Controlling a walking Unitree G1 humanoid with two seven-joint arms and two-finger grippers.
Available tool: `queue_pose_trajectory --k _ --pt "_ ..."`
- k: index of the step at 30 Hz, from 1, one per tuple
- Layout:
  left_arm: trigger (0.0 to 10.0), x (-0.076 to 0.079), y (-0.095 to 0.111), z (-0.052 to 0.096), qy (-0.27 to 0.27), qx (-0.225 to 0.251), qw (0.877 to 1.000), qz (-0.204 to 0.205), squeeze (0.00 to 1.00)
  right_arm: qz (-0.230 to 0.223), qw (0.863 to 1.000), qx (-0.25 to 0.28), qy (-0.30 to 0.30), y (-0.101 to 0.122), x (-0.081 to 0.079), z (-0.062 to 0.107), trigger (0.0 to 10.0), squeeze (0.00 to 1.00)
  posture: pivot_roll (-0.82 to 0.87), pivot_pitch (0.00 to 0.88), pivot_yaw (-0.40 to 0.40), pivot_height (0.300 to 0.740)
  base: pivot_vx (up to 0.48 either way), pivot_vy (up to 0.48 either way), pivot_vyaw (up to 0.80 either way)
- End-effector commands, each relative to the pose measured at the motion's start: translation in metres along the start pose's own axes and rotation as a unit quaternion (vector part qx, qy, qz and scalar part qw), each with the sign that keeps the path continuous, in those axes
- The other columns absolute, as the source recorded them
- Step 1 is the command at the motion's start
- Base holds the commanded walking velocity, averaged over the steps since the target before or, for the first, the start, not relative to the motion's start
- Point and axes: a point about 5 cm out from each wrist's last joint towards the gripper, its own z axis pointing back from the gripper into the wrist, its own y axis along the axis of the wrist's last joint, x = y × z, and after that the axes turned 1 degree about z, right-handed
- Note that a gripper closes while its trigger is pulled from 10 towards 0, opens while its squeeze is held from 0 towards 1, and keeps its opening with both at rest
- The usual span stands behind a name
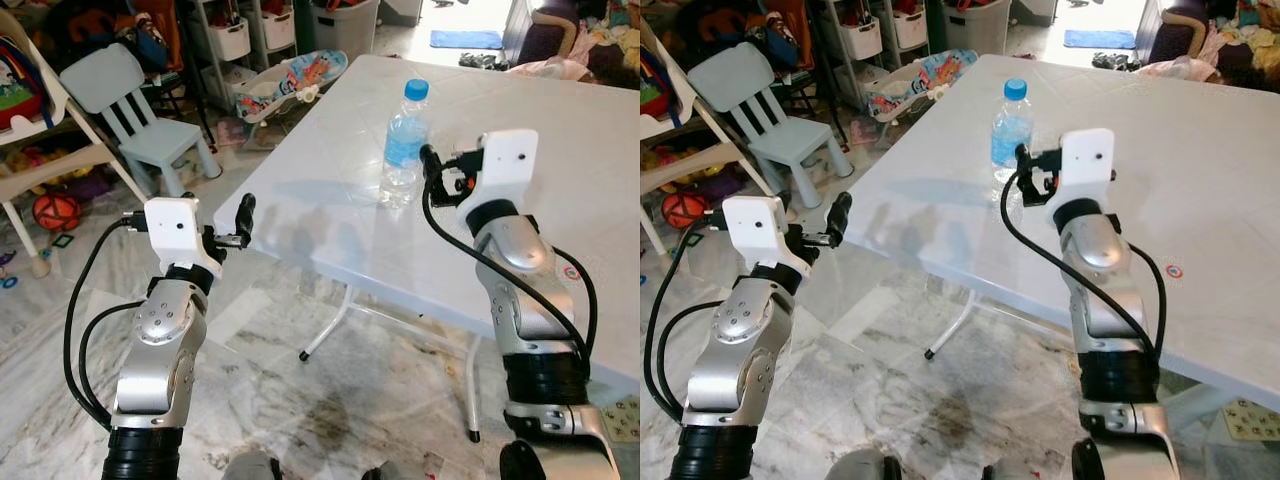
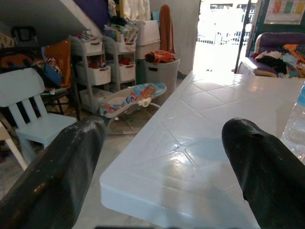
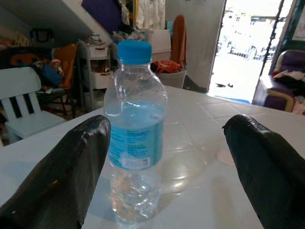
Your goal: Restocking fridge
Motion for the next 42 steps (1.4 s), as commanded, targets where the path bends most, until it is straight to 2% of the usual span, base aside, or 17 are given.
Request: queue_pose_trajectory --k 1,2,4,10,23,34,42 --pt "10.0 -0.002 0.004 0.001 0.003 0.002 1.000 -0.009 0.00 0.011 1.000 0.015 0.012 0.008 -0.001 -0.007 10.0 0.00 -0.04 0.000 0.055 0.740 0.000 0.000 0.00" --pt "10.0 -0.002 0.004 0.001 0.003 0.002 1.000 -0.009 0.00 0.011 1.000 0.015 0.012 0.008 -0.001 -0.007 10.0 0.00 -0.04 0.000 0.055 0.740 0.000 0.000 0.00" --pt "10.0 -0.002 0.005 0.001 0.000 0.001 1.000 -0.011 0.00 0.035 0.999 0.027 0.025 0.014 -0.002 -0.017 10.0 0.00 -0.02 0.000 0.063 0.740 0.000 0.000 0.00" --pt "10.0 -0.005 0.007 0.004 0.002 -0.005 1.000 -0.018 0.00 0.060 0.997 0.036 0.028 0.029 0.001 -0.039 10.0 0.00 0.00 0.002 0.069 0.740 0.000 0.000 0.00" --pt "10.0 -0.013 0.011 0.020 0.005 -0.029 0.999 -0.034 0.00 0.062 0.997 0.038 0.015 0.041 0.017 -0.061 10.0 0.00 0.06 0.061 0.089 0.740 0.000 0.000 0.00" --pt "10.0 -0.022 0.019 0.030 0.002 -0.050 0.997 -0.051 0.00 0.053 0.996 0.052 0.042 0.052 0.006 -0.076 10.0 0.00 0.11 0.111 0.115 0.740 0.000 0.000 0.00" --pt "10.0 -0.023 0.018 0.036 0.003 -0.064 0.997 -0.051 0.00 0.078 0.994 0.053 0.062 0.062 0.001 -0.084 10.0 0.00 0.11 0.131 0.115 0.740 0.000 0.000 0.00"
